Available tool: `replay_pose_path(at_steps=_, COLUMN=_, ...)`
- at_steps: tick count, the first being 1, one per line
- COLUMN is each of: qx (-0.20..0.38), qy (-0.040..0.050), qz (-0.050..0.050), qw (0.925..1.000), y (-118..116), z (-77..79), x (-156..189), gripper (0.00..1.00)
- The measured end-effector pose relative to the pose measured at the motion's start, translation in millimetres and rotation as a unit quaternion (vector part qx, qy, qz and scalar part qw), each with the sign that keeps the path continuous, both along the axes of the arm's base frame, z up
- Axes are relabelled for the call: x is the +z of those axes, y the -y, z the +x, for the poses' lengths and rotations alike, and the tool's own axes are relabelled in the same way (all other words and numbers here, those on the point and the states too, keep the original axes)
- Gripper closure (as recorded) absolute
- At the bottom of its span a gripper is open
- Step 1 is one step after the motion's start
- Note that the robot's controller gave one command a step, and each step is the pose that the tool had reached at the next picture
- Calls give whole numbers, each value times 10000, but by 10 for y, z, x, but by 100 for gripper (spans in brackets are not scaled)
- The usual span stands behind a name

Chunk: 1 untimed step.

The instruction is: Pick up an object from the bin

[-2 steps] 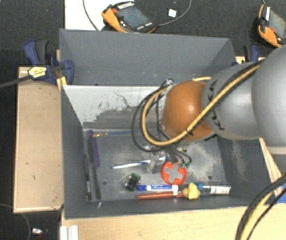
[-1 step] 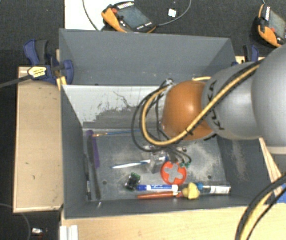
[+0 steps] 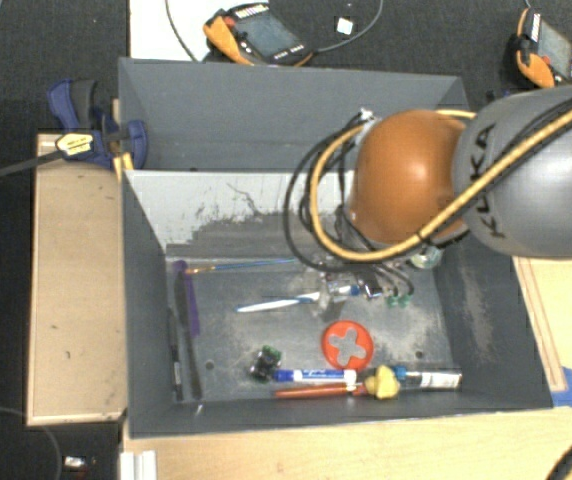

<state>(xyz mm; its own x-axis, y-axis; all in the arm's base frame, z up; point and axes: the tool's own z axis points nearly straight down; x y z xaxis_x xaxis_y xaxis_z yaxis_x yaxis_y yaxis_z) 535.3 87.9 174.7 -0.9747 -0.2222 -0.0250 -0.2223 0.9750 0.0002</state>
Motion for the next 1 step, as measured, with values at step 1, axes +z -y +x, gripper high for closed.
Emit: replay_pose_path(at_steps=1, qx=118, qy=-70, qz=-13, qw=9999, y=-6, z=-70, x=656, gripper=100)
